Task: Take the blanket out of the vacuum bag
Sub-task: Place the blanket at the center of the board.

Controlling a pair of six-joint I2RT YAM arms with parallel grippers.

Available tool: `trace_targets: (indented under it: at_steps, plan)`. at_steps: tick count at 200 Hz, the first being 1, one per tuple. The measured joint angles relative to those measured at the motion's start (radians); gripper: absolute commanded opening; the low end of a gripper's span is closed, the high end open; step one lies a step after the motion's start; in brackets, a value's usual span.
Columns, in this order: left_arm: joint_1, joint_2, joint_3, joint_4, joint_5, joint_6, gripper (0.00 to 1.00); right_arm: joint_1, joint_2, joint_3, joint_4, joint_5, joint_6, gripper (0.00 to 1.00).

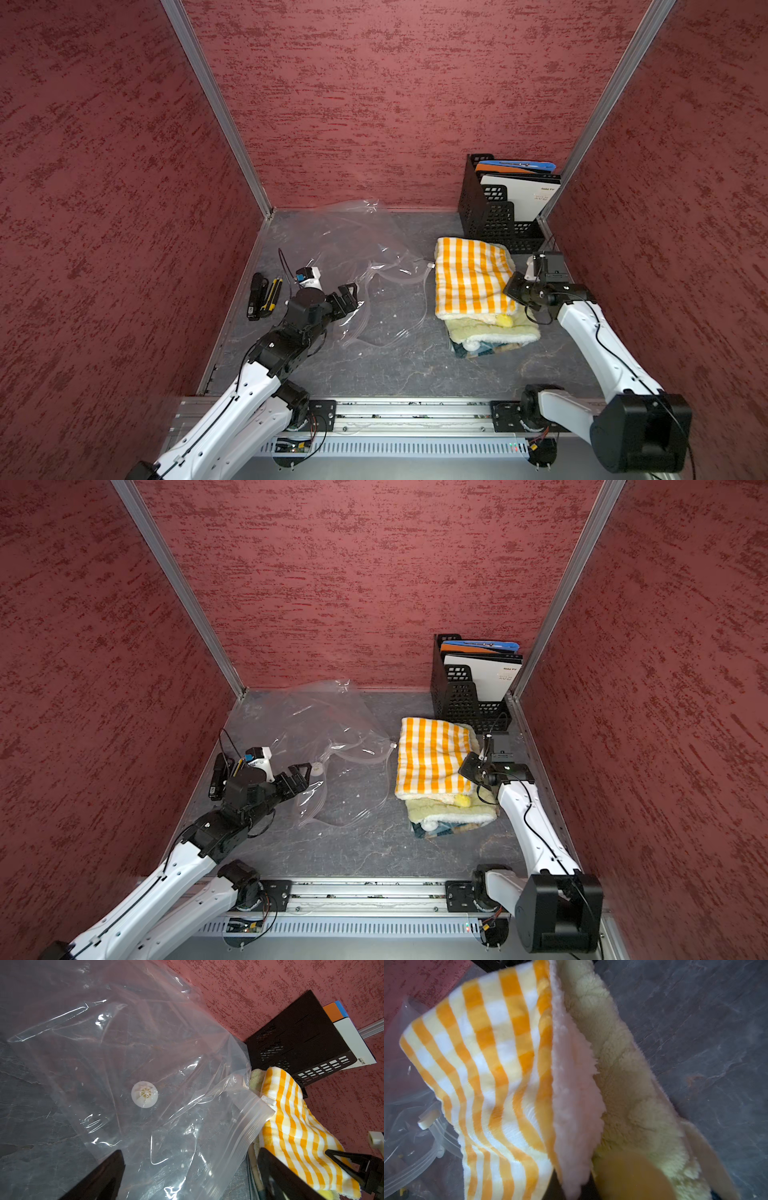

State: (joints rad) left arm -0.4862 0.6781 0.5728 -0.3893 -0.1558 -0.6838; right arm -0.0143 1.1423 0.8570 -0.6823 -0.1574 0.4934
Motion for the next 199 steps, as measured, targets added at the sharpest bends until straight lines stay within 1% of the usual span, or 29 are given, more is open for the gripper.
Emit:
trace_targets:
  at_steps: [5, 15, 23, 27, 38, 43, 48, 58, 81, 98, 118, 133, 150, 151, 152, 153, 154, 155, 156, 157, 158, 175, 186, 199]
  plan:
    - [0.000, 0.000, 0.000, 0.000, 0.000, 0.000, 1.00, 0.000, 0.000, -0.011, 0.001, -0.007, 0.001, 0.15]
    - [0.000, 0.000, 0.000, 0.001, 0.001, 0.001, 1.00, -0.001, 0.000, -0.031, -0.002, -0.023, 0.004, 0.16]
    - [0.000, 0.001, 0.000, 0.001, 0.001, 0.001, 1.00, -0.001, -0.001, -0.043, -0.007, -0.038, 0.007, 0.21]
    - [0.000, 0.002, 0.000, 0.002, 0.001, 0.001, 1.00, -0.002, -0.002, -0.046, -0.011, -0.045, 0.009, 0.27]
    - [0.000, 0.008, 0.000, 0.004, 0.002, 0.001, 1.00, -0.002, -0.012, -0.052, -0.017, -0.060, 0.011, 0.50]
    - [0.000, 0.010, 0.000, 0.006, 0.002, 0.002, 1.00, -0.002, -0.023, -0.055, -0.021, -0.064, 0.019, 0.56]
    - [0.000, 0.015, 0.000, 0.007, 0.002, 0.002, 1.00, -0.002, -0.032, -0.056, -0.026, -0.064, 0.016, 0.58]
    - [0.000, 0.024, 0.000, 0.008, 0.005, 0.005, 1.00, -0.002, -0.049, -0.056, -0.035, -0.056, 0.016, 0.61]
    - [0.000, 0.049, 0.009, 0.006, 0.008, 0.019, 1.00, -0.002, -0.092, -0.051, -0.064, 0.010, 0.014, 0.66]
    - [0.000, 0.063, 0.044, -0.007, 0.009, 0.032, 1.00, -0.003, -0.133, -0.024, -0.089, 0.051, 0.011, 0.65]
    - [-0.002, 0.061, 0.112, -0.029, 0.009, 0.054, 1.00, -0.003, -0.146, 0.047, -0.092, 0.063, 0.007, 0.64]
    - [-0.011, 0.044, 0.159, -0.040, -0.005, 0.077, 1.00, -0.003, -0.148, 0.083, -0.060, 0.068, 0.009, 0.66]
    - [-0.025, 0.022, 0.192, -0.049, -0.041, 0.118, 1.00, -0.003, -0.162, 0.087, -0.006, 0.084, 0.017, 0.67]
    - [-0.026, 0.021, 0.195, -0.051, -0.043, 0.120, 1.00, -0.003, -0.163, 0.087, 0.000, 0.085, 0.017, 0.68]
    - [-0.026, 0.020, 0.196, -0.051, -0.045, 0.122, 1.00, -0.003, -0.164, 0.087, 0.002, 0.086, 0.017, 0.74]
    - [-0.027, 0.020, 0.197, -0.051, -0.048, 0.125, 1.00, -0.003, -0.164, 0.087, 0.005, 0.087, 0.017, 0.74]
    - [-0.027, 0.020, 0.200, -0.053, -0.053, 0.129, 1.00, -0.003, -0.167, 0.087, 0.011, 0.089, 0.018, 0.81]
    - [-0.028, 0.020, 0.201, -0.054, -0.054, 0.132, 1.00, -0.003, -0.168, 0.087, 0.014, 0.090, 0.018, 0.94]
    - [-0.029, 0.020, 0.203, -0.055, -0.060, 0.137, 1.00, -0.003, -0.169, 0.087, 0.019, 0.092, 0.018, 0.94]
    - [-0.029, 0.020, 0.204, -0.056, -0.061, 0.140, 1.00, -0.003, -0.170, 0.087, 0.022, 0.092, 0.018, 0.98]
    - [-0.030, 0.020, 0.207, -0.056, -0.065, 0.143, 1.00, -0.003, -0.172, 0.087, 0.028, 0.094, 0.019, 0.98]
    - [-0.036, 0.041, 0.254, -0.068, -0.137, 0.195, 1.00, -0.001, -0.210, 0.073, 0.151, 0.113, 0.022, 0.99]
    - [-0.036, 0.071, 0.288, -0.060, -0.191, 0.236, 0.99, 0.001, -0.258, 0.009, 0.341, 0.116, -0.001, 0.99]
    - [-0.033, 0.095, 0.292, 0.004, -0.243, 0.303, 0.99, 0.003, -0.296, -0.099, 0.578, 0.122, -0.071, 0.99]
